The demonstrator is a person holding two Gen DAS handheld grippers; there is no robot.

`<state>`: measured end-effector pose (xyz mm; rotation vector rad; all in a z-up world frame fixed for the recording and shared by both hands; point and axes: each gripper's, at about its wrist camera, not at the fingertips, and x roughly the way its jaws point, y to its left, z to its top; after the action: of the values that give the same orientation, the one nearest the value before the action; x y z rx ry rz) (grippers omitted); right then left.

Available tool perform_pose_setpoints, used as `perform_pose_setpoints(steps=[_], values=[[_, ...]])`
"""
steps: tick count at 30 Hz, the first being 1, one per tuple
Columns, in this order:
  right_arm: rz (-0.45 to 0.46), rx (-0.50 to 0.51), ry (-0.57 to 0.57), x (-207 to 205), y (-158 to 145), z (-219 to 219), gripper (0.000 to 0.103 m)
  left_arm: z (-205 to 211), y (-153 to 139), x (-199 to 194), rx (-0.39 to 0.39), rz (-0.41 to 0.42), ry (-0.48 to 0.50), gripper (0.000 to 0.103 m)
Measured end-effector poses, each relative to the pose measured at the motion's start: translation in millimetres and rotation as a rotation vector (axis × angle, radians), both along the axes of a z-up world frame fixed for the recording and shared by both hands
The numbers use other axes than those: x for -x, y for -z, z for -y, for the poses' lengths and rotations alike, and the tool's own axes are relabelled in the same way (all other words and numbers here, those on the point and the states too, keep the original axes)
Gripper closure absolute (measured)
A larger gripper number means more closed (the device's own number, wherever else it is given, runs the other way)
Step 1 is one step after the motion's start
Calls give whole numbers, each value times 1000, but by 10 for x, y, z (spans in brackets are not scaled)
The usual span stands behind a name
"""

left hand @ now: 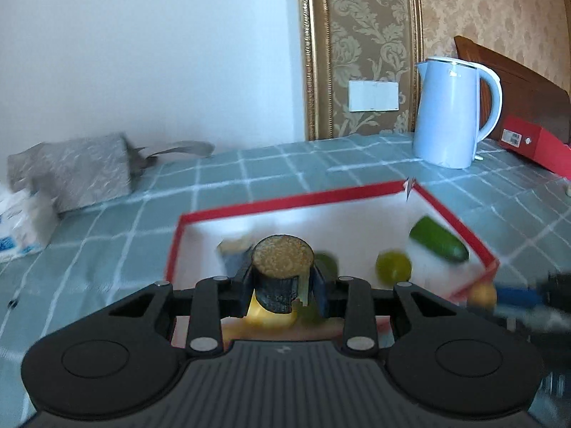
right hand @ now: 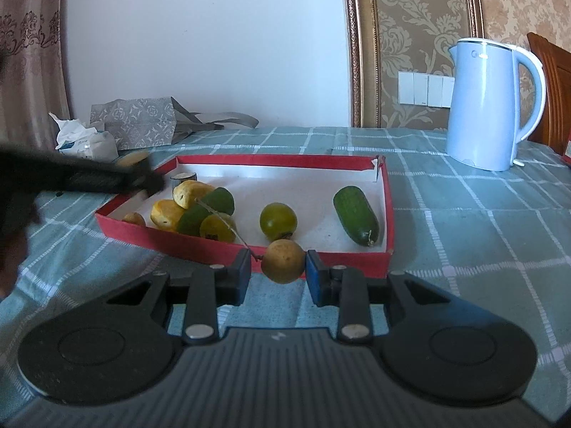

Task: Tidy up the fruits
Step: 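Lower the dark slice into the red tray and open the left tool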

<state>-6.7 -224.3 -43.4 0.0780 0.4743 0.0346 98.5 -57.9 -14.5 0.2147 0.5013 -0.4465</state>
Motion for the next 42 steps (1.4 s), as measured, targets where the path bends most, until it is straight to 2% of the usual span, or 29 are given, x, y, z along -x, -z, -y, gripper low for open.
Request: perform_pose_setpoints(steps=[4, 8, 12, 14, 16, 17, 18, 21, 27, 34, 37, 42], values=[[-9, 2, -5, -14, 12, -1, 72, 306, 6, -298, -9, -27, 14, 70], [-18, 5, -9, -29, 26, -2, 72, 578, 112, -584, -50, -68, 22, 70], [-27, 4, -10, -40, 39, 1, 72, 723, 218, -769, -59, -109, -11, 70], [-33, 5, -12, -51, 46, 0, 72, 745, 237, -820, -48, -111, -26, 63], [-39, 7, -14, -61, 52, -12, 72, 752, 238, -824, -50, -90, -39, 38], [-41, 8, -15, -64, 58, -15, 72, 750, 232, -815, -52, -77, -45, 33], [-43, 10, -16, -68, 62, -17, 72, 737, 221, -790, -49, -56, -54, 28], [-44, 11, -14, -70, 67, -14, 72, 680, 164, -700, -55, -11, -70, 26], [-47, 17, -12, -79, 75, -16, 72, 333, 61, -297, 0, 23, -86, 20], [-48, 37, -7, -75, 93, -46, 72, 103, 98, 220, -41, 70, -102, 19], [-48, 43, 1, -73, 101, -51, 72, 9, 146, 366, -49, 72, -112, 18], [-35, 60, 8, -56, 100, -73, 72, -190, 253, 507, -19, 33, -130, 17]])
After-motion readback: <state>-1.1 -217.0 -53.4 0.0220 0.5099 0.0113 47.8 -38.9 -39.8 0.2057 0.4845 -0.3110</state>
